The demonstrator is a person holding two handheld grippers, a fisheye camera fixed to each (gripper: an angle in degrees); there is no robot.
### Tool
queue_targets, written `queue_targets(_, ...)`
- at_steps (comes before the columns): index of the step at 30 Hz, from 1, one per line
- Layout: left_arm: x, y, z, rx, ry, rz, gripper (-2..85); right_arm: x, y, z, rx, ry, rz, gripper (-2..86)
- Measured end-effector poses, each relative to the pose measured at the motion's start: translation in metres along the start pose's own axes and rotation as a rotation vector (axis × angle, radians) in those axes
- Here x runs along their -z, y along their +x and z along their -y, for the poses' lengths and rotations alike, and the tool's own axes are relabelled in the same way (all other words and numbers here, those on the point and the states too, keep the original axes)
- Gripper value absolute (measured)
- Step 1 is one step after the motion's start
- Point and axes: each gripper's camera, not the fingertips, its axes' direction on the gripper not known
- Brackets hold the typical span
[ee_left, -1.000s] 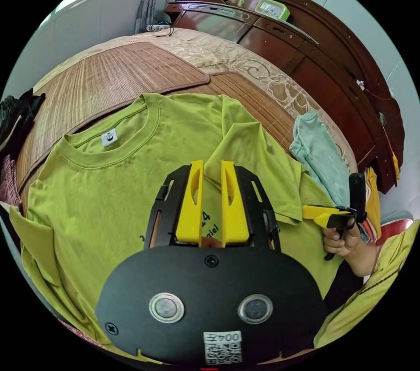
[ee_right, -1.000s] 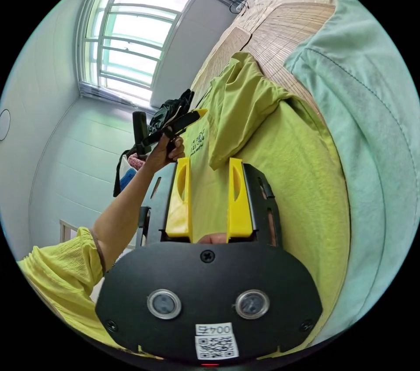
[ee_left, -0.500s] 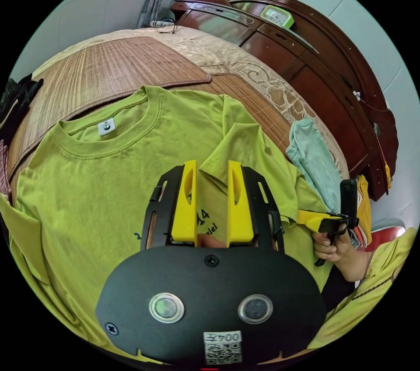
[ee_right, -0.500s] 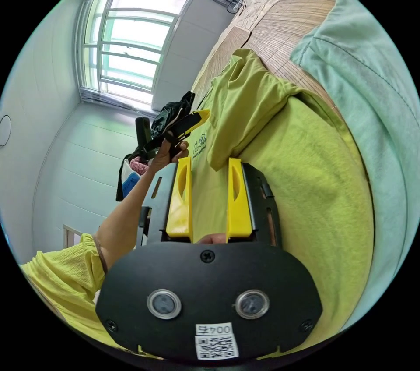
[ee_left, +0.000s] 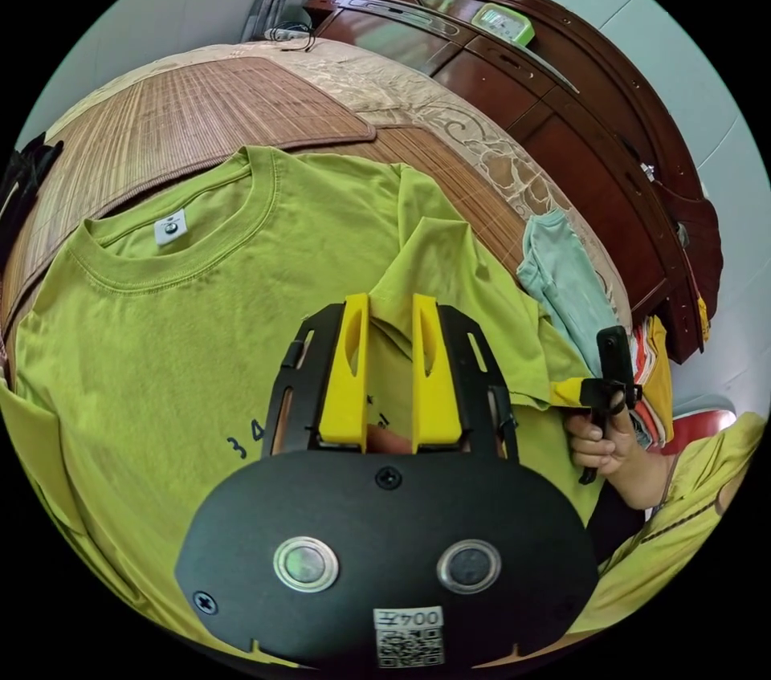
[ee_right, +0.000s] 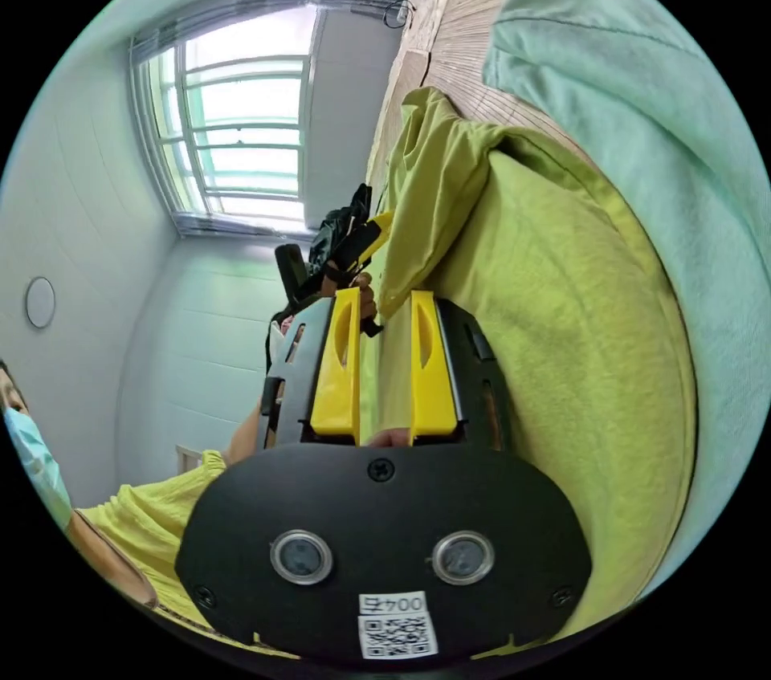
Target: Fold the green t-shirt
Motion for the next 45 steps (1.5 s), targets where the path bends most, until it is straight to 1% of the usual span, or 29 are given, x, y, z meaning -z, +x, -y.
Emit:
queue_targets(1, 0.001, 0.002, 0.002, 0.005, 0.0, 0.014, 5.8, -0.003, -0.001, 0.0, 0.004, -0.009, -0.038, 3.9)
queue_targets(3, 0.003, 0.006, 0.005, 0.004, 0.012, 0.003, 4.1, -0.011, -0.009, 0.0, 0.047, -0.032, -0.1, 2.4)
queue_targets(6, 0.019, 0.017, 0.013, 0.0, 0.049, -0.034, 2.6, -0.011, -0.038, -0.007, 0.165, -0.002, -0.214, 1.2)
queue_targets(8, 0.047, 0.031, 0.02, -0.044, 0.11, -0.079, 2.2, -0.006, -0.072, -0.016, 0.285, 0.01, -0.35, 0.8)
queue_targets(9, 0.052, 0.032, 0.02, -0.054, 0.118, -0.068, 2.1, -0.008, -0.092, -0.026, 0.381, 0.001, -0.499, 0.7)
queue_targets(10, 0.054, 0.03, 0.02, -0.048, 0.106, -0.021, 1.9, -0.013, -0.098, -0.034, 0.429, -0.012, -0.631, 0.6)
queue_targets(11, 0.05, 0.022, 0.018, -0.026, 0.066, 0.01, 1.8, -0.016, -0.095, -0.037, 0.425, -0.027, -0.671, 0.7)
queue_targets(12, 0.047, 0.016, 0.017, -0.008, 0.045, 0.004, 1.9, -0.024, -0.081, -0.037, 0.383, -0.082, -0.678, 0.9)
queue_targets(13, 0.041, 0.006, 0.015, 0.026, 0.012, -0.037, 2.2, -0.035, -0.063, -0.032, 0.319, -0.161, -0.612, 1.3)
queue_targets(14, 0.04, -0.001, 0.014, 0.059, 0.0, -0.06, 3.0, -0.04, -0.055, -0.03, 0.29, -0.191, -0.57, 1.6)
queue_targets(16, 0.046, 0.003, 0.018, 0.069, 0.035, -0.036, 4.5, -0.053, -0.043, -0.026, 0.242, -0.227, -0.461, 3.5)
queue_targets(19, 0.042, 0.025, 0.043, 0.038, 0.045, -0.019, 7.1, -0.052, -0.043, -0.028, 0.242, -0.153, -0.469, 6.4)
queue_targets(21, 0.028, 0.041, 0.062, 0.002, -0.017, 0.005, 7.8, -0.04, -0.043, -0.03, 0.243, -0.054, -0.5, 6.6)
queue_targets(23, 0.007, 0.063, 0.077, -0.057, -0.122, 0.043, 8.4, -0.026, -0.043, -0.031, 0.261, 0.047, -0.542, 6.3)
queue_targets(25, -0.002, 0.071, 0.074, -0.065, -0.159, 0.02, 9.0, -0.011, -0.041, -0.033, 0.281, 0.168, -0.546, 5.4)
queue_targets(26, -0.002, 0.073, 0.067, -0.058, -0.154, -0.011, 9.4, -0.01, -0.04, -0.033, 0.283, 0.185, -0.546, 5.4)
queue_targets(27, -0.001, 0.074, 0.062, -0.054, -0.145, -0.026, 9.6, -0.012, -0.037, -0.031, 0.282, 0.196, -0.545, 5.7)
queue_targets(29, 0.001, 0.077, 0.038, -0.044, -0.133, -0.046, 9.9, -0.023, -0.031, -0.028, 0.268, 0.157, -0.543, 6.4)
queue_targets(33, -0.02, 0.084, 0.014, -0.058, -0.203, 0.01, 9.8, -0.051, -0.025, -0.029, 0.273, 0.091, -0.572, 7.6)
queue_targets(36, -0.029, 0.097, 0.01, -0.065, -0.184, -0.032, 6.3, -0.06, -0.025, -0.033, 0.284, 0.086, -0.588, 7.7)
queue_targets(37, -0.029, 0.108, 0.012, -0.1, -0.199, -0.006, 4.5, -0.063, -0.024, -0.034, 0.286, 0.088, -0.593, 7.7)
queue_targets(38, -0.021, 0.12, 0.015, -0.126, -0.186, 0.07, 3.5, -0.064, -0.024, -0.034, 0.286, 0.088, -0.594, 7.7)
queue_targets(41, 0.014, 0.135, 0.018, -0.148, -0.127, 0.177, 2.3, -0.068, -0.021, -0.036, 0.283, 0.09, -0.601, 7.6)
queue_targets(43, 0.023, 0.128, 0.014, -0.121, -0.136, 0.243, 1.9, -0.073, -0.019, -0.037, 0.281, 0.08, -0.607, 7.8)
queue_targets(45, 0.019, 0.109, 0.005, -0.049, -0.177, 0.245, 1.7, -0.078, -0.016, -0.036, 0.274, 0.055, -0.609, 8.1)
